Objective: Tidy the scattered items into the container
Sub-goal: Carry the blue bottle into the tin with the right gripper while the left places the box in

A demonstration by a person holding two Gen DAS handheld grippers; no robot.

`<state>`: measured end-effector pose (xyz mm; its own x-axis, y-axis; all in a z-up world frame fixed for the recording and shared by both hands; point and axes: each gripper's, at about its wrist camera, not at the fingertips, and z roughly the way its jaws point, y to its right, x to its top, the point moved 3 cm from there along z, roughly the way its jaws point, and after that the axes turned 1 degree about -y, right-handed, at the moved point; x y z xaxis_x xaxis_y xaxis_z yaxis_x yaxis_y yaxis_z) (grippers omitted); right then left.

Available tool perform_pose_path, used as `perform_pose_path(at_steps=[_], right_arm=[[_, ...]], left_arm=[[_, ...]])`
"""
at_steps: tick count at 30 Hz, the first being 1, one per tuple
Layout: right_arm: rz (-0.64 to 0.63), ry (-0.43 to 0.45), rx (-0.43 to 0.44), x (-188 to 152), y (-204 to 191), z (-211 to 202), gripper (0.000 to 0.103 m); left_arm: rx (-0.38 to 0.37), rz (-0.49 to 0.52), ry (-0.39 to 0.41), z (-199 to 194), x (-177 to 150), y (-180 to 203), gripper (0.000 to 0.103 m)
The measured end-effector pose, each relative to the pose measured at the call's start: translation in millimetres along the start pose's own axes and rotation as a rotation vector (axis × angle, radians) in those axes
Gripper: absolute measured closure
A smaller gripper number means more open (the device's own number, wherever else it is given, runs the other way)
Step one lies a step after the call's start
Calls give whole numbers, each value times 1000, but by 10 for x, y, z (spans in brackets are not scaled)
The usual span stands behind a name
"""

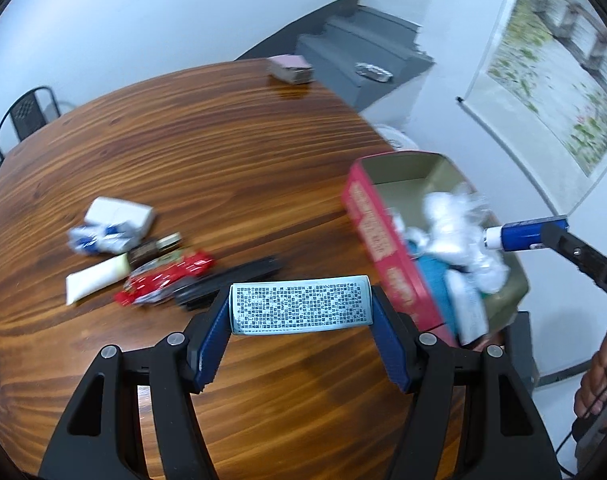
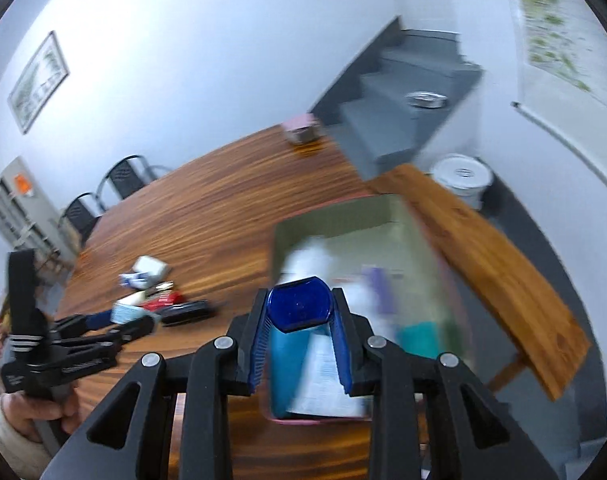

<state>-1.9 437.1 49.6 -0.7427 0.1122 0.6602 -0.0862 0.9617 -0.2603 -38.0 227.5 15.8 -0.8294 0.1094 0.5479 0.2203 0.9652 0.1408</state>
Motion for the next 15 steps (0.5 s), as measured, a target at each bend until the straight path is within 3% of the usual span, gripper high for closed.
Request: perform_pose_path(at_steps=[5, 15], right_arm=[[22, -39, -34, -68, 275, 11, 71], [-13, -61, -61, -86, 360, 322, 71]], left_arm=[[-28, 56, 0, 30, 77, 320, 35], [-47, 152, -19, 125, 144, 767, 35]])
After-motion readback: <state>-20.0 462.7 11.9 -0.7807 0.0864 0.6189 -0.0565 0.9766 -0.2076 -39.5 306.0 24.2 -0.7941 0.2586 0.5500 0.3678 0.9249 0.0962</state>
